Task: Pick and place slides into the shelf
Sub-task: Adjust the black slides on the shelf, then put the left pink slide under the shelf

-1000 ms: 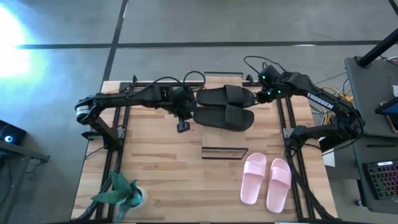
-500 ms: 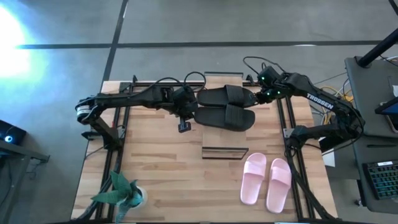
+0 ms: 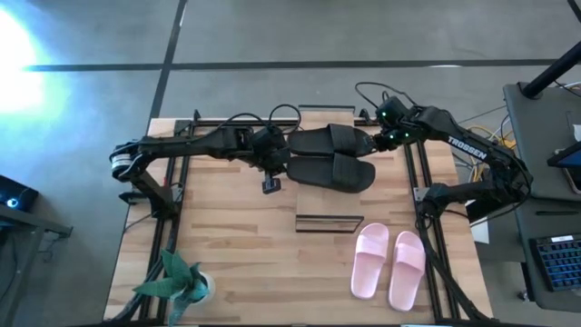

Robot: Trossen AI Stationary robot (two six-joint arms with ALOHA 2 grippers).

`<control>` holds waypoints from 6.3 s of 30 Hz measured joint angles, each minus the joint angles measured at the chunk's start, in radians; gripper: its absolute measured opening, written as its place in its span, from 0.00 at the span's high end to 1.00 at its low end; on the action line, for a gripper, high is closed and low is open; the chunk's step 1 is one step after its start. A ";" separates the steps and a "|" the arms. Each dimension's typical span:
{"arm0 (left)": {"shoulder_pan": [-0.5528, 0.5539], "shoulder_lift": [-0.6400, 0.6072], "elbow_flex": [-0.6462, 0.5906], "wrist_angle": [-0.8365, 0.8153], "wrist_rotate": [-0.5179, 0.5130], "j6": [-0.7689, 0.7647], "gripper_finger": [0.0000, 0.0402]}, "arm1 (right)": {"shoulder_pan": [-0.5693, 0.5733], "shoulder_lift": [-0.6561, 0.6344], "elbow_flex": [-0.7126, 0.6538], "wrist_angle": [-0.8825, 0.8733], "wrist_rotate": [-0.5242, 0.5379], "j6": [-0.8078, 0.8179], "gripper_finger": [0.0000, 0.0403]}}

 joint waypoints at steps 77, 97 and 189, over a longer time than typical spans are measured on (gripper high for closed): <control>-0.369 -0.215 -0.135 0.153 -0.401 -0.335 1.00 | 1.825 0.008 -0.010 -0.006 0.268 1.177 0.98; -0.450 -0.225 -0.139 0.138 -0.423 -0.393 1.00 | 1.815 0.414 0.040 0.070 0.295 1.056 0.98; -0.490 -0.233 -0.321 -0.217 -0.556 -0.523 1.00 | 1.587 0.439 -0.145 -0.022 0.495 0.659 0.66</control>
